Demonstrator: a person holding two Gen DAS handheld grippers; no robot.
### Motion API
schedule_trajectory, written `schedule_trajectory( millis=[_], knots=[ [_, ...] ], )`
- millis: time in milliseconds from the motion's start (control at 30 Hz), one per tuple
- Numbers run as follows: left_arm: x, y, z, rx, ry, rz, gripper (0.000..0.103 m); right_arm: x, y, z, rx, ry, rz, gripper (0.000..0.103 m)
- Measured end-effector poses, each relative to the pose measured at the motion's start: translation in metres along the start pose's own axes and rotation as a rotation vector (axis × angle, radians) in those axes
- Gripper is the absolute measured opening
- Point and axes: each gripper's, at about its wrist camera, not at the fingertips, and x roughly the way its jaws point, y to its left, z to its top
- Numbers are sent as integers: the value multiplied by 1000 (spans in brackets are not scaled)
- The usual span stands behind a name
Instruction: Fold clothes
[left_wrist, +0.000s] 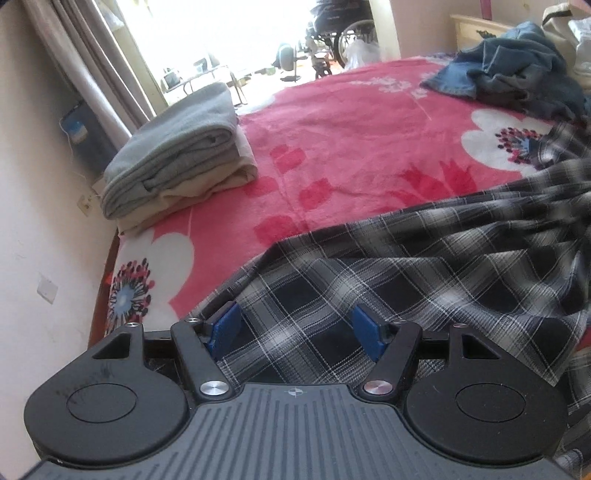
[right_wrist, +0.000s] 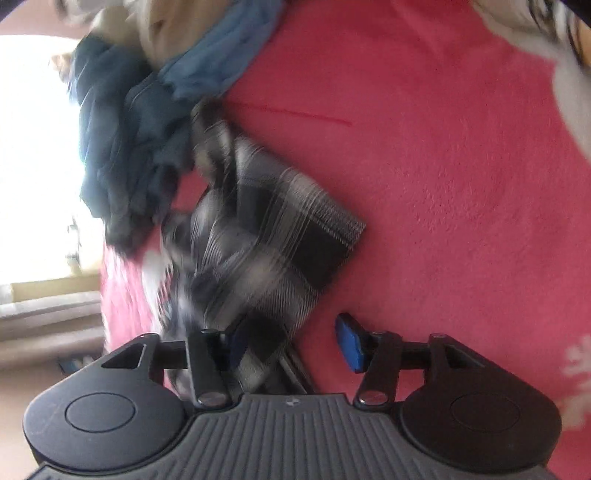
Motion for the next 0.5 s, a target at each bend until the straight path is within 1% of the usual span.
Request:
schedule_trajectory(
  millis=[33, 100, 133, 167, 300, 367, 500],
  knots=[
    [-2, 0, 0, -4, -5, -3, 67, -2, -1, -1, 9, -21, 23, 26],
    [-5, -1, -2, -3, -12, -8, 67, -10, -1, -3, 5, -67, 55, 11],
    [-6, -2, -3, 4, -13, -12, 67, -16, 0, -5, -11, -90, 69, 6],
    [-7, -4, -4, 14, -12, -16, 67, -22, 4, -7, -41, -115, 83, 4],
    [-9, -12, -5, 89, -13, -25, 67, -34, 25, -9, -139, -177, 162, 4],
    [-10, -14, -4, 117, -19, -31, 67, -33, 35, -8, -177, -195, 196, 3],
    [-10, -20, -1, 164, -33, -26, 67, -30, 57, -2, -218, -198, 245, 3]
  ],
)
